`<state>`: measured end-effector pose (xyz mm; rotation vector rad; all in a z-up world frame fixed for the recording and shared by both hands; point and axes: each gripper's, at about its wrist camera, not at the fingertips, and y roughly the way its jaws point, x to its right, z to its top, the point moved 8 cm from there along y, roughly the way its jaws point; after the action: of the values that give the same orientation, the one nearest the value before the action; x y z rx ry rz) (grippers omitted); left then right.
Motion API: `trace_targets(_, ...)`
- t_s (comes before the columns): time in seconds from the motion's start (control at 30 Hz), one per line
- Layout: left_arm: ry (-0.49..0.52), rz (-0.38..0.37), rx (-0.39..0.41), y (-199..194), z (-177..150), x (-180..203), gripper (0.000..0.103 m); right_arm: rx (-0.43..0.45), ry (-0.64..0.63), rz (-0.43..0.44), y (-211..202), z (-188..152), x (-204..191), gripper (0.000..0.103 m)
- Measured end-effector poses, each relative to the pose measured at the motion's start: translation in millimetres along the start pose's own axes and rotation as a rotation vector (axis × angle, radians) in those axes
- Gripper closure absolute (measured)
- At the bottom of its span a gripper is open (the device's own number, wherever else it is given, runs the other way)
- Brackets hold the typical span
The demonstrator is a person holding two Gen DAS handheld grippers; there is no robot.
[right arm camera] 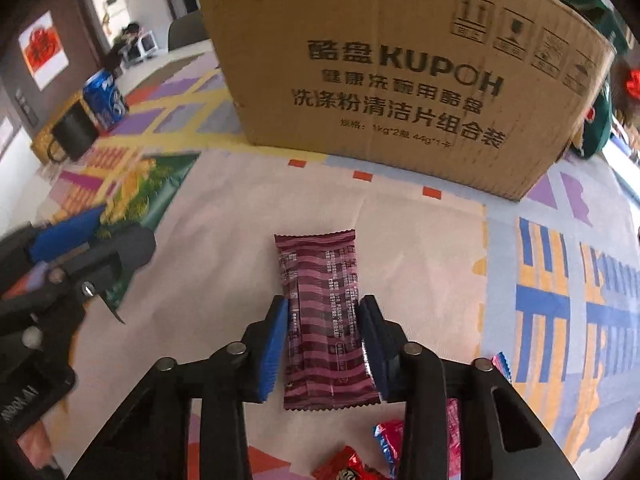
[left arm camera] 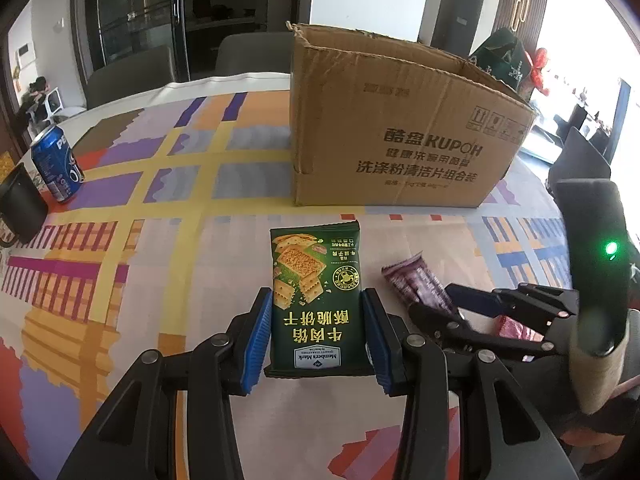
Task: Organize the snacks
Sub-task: 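Lift the cracker bag and striped bar into the box and open both tools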
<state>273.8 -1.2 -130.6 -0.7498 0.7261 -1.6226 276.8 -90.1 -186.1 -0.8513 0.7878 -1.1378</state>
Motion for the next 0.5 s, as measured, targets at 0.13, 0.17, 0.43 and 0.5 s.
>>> trace_targets(0.13,0.003,-0.008,0.008,-2.5,2.8,3.7,0.06,0.041,0.032,0.013,-14.1,6.7,7.4,0.067)
trace_targets(0.17,0.003,-0.01,0.013,-4.1,4.1,4.8,0.06,0.05,0.039,0.017,-18.4,7.8,9.3,0.067)
trace_targets(0.43,-0.003,-0.029,0.068,-23.3,22.3,12.3,0.06,0.133,0.067,0.043,-54.4,25.3,16.0,0.067)
trace_targets(0.5,-0.003,-0.034,0.083,-28.7,28.7,14.6,0.06,0.159,0.072,0.044,-65.4,30.5,18.3,0.067)
